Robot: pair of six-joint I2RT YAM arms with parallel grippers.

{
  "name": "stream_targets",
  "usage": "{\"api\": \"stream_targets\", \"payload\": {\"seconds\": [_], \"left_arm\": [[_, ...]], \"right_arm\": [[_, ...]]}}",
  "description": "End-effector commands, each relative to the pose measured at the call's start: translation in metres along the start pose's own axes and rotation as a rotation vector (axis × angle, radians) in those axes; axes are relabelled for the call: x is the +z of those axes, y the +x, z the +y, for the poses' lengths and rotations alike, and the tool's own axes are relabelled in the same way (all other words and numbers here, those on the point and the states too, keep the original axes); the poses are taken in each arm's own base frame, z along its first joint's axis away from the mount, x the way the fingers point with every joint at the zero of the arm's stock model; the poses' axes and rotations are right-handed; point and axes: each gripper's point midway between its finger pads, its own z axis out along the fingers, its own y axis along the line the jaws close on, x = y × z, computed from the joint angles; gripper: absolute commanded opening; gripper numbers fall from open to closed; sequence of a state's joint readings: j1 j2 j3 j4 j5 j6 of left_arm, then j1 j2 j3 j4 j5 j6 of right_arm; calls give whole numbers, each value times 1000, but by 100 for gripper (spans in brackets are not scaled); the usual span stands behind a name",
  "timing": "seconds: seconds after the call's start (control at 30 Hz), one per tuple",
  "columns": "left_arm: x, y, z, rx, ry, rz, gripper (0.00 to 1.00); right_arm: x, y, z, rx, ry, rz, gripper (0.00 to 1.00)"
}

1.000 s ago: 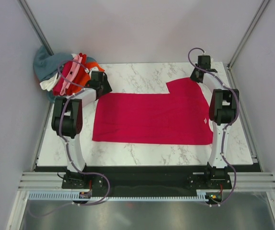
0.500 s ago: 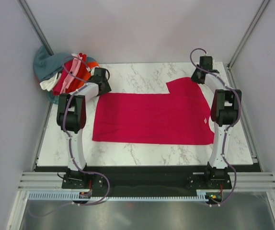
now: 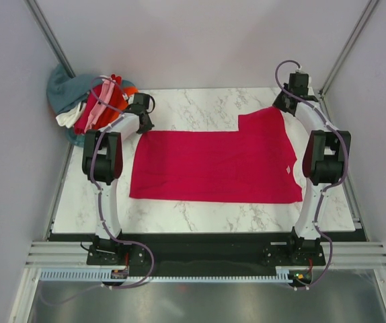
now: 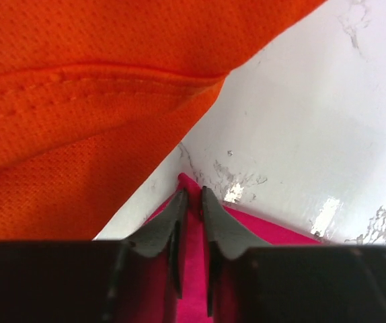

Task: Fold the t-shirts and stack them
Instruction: Fold the tshirt

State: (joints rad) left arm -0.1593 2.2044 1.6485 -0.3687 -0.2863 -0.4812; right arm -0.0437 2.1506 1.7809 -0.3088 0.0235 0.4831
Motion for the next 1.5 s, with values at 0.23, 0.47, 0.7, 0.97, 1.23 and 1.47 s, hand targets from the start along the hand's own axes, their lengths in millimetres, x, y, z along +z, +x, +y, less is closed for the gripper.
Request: {"api": "stream_targets", "payload": {"seconds": [0.23, 0.47, 0.7, 0.97, 1.23, 1.47], "left_arm": [[-11, -17, -2, -1, -25, -64, 2], [-34, -26, -12, 34, -11, -163, 2], [-62, -44, -9, 9, 11, -239, 2], [-89, -46, 8, -16, 2, -306, 2], [-94, -28, 27, -59, -15, -338, 2], [-112, -23, 37, -91, 9, -388, 2]], "right_arm": [[-45, -26, 22, 16, -117, -52, 0], [-64, -14, 19, 13, -124, -30, 0], [-90, -14, 20, 7, -141, -43, 0], [-119, -7, 10, 10, -116, -57, 0], [-153, 7, 2, 7, -115, -62, 0], [-190, 17, -4, 2, -126, -84, 0]]}}
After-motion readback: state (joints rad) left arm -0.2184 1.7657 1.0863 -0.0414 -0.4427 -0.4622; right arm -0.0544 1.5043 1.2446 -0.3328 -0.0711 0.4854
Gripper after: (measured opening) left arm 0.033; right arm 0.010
